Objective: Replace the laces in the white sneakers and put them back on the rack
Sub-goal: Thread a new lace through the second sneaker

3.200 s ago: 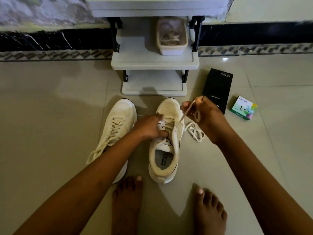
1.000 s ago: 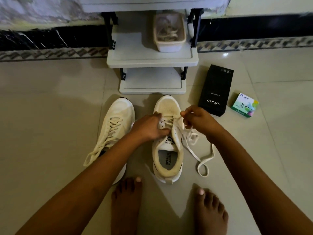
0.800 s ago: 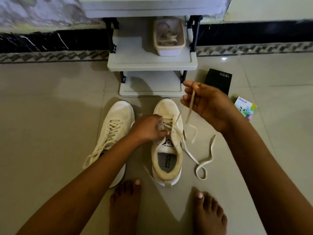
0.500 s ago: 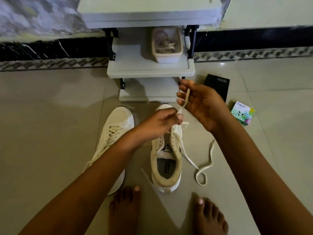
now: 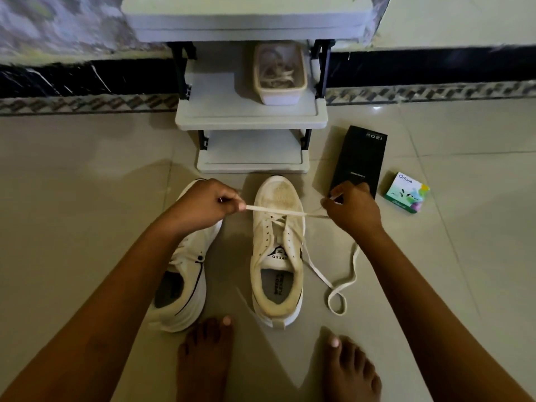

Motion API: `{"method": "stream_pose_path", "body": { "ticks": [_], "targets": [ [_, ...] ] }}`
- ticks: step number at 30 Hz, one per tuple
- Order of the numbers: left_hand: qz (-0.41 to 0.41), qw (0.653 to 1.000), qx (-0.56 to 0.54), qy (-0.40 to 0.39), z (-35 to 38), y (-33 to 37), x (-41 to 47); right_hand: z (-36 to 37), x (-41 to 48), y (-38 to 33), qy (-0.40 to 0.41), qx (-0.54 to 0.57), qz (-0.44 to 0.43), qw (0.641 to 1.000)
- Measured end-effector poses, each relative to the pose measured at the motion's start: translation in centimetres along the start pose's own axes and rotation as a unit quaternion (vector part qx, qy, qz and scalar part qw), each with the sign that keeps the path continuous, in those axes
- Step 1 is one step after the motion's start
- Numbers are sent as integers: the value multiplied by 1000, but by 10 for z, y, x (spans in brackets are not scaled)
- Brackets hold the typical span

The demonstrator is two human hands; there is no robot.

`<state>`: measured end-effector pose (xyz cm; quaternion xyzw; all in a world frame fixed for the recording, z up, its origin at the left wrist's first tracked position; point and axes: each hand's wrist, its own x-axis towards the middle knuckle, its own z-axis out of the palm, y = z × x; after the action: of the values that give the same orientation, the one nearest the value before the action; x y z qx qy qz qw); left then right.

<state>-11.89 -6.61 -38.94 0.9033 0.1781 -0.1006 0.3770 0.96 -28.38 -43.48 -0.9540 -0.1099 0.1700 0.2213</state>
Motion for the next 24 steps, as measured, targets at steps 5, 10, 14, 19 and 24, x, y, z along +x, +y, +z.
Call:
{"method": "stream_pose_path", "body": {
  "ticks": [5,10,14,19,24],
  "targets": [
    [0,997,-45,70,-9,4,-2,0,-7,0,-19,-59,-12,998],
    [-15,999,-17,-40,-11,7,-2,2,-12,-4,-32,-126,-42,991],
    [-34,997,-43,-60,0,17,-2,8,-20,-18,-51,21,-134,990],
    [6,994,-107,35,11,28,-1,14,-37,-47,-184,255,-151,937],
    [24,986,-136,92,20,29,0,19,-40,-45,-186,352,-135,907]
  ]
}}
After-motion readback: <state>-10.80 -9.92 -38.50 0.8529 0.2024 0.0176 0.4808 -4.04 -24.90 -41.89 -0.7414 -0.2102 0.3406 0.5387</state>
